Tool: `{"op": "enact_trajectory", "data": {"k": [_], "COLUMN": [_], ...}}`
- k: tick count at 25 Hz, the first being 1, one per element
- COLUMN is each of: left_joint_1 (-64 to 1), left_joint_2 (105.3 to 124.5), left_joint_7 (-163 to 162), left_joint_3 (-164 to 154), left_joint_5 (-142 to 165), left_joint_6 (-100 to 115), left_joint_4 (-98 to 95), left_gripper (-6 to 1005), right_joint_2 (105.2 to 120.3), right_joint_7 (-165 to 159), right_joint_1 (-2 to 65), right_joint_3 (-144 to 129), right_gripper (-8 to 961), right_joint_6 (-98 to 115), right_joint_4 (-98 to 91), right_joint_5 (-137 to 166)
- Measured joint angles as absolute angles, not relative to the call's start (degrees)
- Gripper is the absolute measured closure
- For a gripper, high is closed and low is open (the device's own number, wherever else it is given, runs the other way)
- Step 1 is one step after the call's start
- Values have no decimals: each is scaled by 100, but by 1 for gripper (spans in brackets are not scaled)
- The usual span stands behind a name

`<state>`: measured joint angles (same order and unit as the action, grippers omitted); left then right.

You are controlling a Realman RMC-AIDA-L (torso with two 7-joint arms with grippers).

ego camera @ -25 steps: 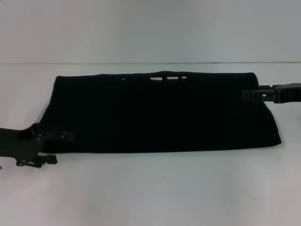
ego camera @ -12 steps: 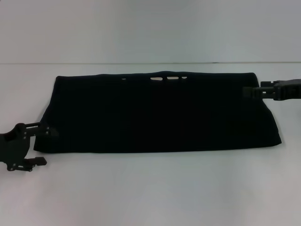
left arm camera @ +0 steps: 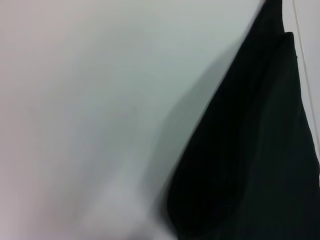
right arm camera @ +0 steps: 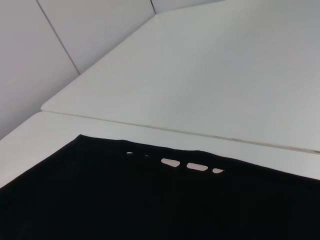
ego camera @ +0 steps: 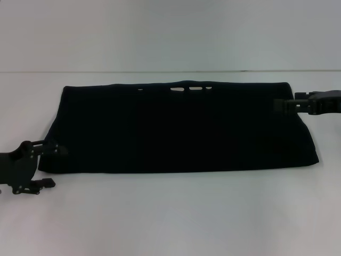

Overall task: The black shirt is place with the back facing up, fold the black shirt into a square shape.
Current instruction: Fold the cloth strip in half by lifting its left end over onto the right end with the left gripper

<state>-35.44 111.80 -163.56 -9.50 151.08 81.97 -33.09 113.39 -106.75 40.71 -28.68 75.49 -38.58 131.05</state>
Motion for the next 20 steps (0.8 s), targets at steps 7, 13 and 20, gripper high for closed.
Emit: {"op": "enact_trajectory", "data": {"k": [7,13,20], "left_joint_1": [-3542,-3578,-3588], "left_joint_2": [11189,11184,11180], "left_joint_7": [-16323,-16262,-16253], "left_joint_3": [-935,-932,-970], "left_joint_5": [15099,15032,15020], "left_joint_6": [7992,7838,7605], "left_joint_4": [-3236,-3227,-3178], "left_gripper": [93,93,93], "right_joint_2": [11347,11347,11347], "right_joint_7": [-10666,-10664,-10661], "right_joint_1": [4068,4069,4047], "right_joint_3": [-2854,-2840,-2830], "right_gripper": [26,27,27], "right_joint_6": [7544,7540,7540], "right_joint_4": [-3858,-3858,-3858], "right_joint_5": [13105,13105,13047]}}
